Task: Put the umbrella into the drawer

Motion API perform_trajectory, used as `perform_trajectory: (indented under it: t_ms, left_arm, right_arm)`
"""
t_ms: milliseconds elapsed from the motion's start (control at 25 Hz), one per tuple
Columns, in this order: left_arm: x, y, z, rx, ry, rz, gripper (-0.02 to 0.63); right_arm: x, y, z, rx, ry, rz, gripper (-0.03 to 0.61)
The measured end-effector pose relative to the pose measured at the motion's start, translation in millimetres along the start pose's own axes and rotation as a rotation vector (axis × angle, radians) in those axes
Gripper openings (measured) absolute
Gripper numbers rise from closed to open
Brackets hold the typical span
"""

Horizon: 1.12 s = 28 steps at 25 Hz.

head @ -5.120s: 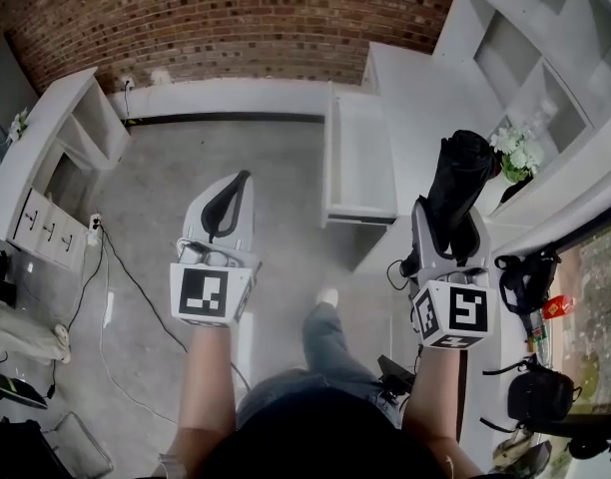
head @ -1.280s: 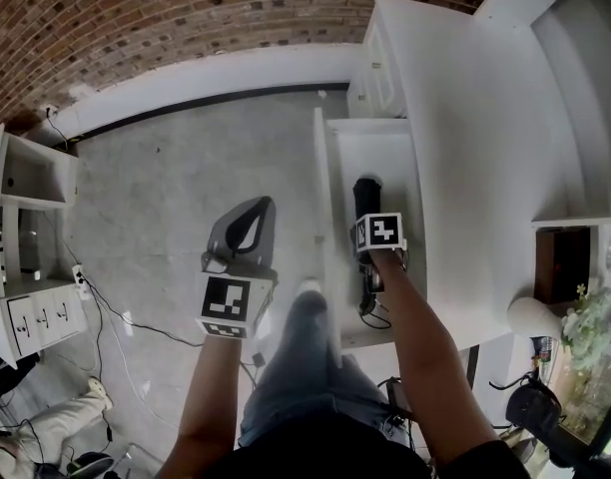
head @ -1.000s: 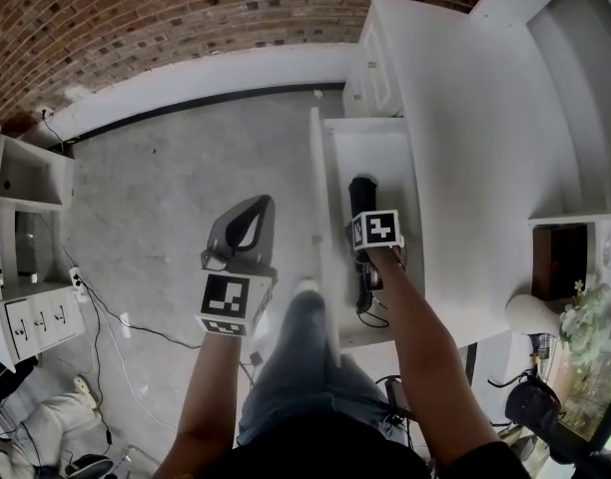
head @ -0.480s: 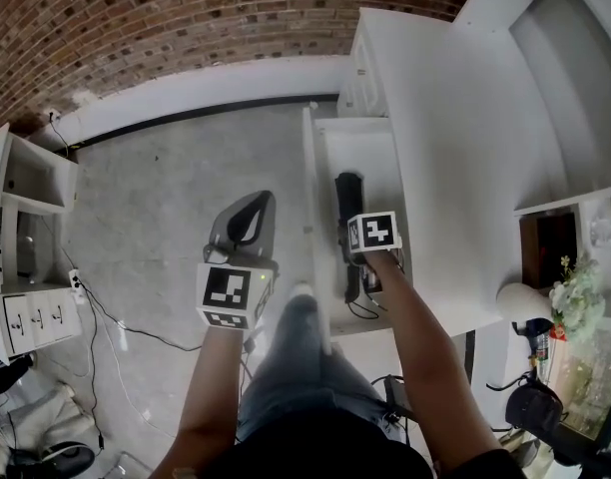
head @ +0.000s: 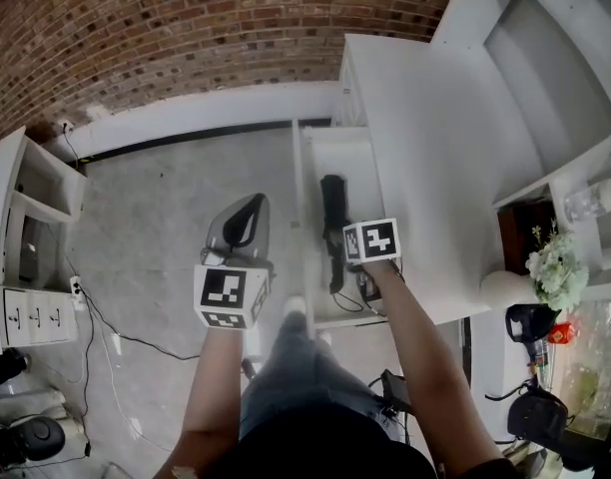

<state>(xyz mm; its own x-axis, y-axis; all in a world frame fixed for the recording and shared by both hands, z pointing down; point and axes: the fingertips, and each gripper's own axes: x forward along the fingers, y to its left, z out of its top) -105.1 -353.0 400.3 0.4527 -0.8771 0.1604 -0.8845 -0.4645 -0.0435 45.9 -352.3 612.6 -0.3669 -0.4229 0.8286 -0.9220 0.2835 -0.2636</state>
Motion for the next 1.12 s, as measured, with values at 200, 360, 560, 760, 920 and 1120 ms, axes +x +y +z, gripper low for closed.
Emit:
perform_trajectory:
  t_ms: [200, 360, 560, 760, 920, 1120]
  left_arm:
    - [-25.8, -23.3, 16.1, 0.018, -0.037, 0.019, -0.003]
    - [-44.2, -37.9, 24.7, 0.033, -0.067, 0.031, -0.003]
    - [-60.0, -47.8, 40.5, 0.051, -0.1, 0.039, -0.003]
    - [-67.3, -54.0, 57.1, 0.073, -0.135, 0.025, -0.003]
    - [-65.7, -54.9, 65.7, 0.079, -0.156, 0.01, -0.003]
    - [-60.1, -55.1, 75.6, 0.098, -0.175, -0.018, -0.003]
  right_arm:
    - [-51.8, 6.9, 4.1, -0.085, -0.121, 0.01, 0.188]
    - [-94.5, -2.4, 3.3, -0.057, -0.215, -0.063, 0.003]
    - [-147.1, 2.1, 12.3, -0.044, -0.358, -0.072, 0.003]
    - [-194.7, 15.6, 23.7, -0.094, -0.499, -0.027, 0.003]
    - [-230.2, 20.2, 27.6, -0.163, -0.588, -0.045, 0.003]
    - [-267.5, 15.4, 30.8, -0.138, -0.713, -0.076, 0.003]
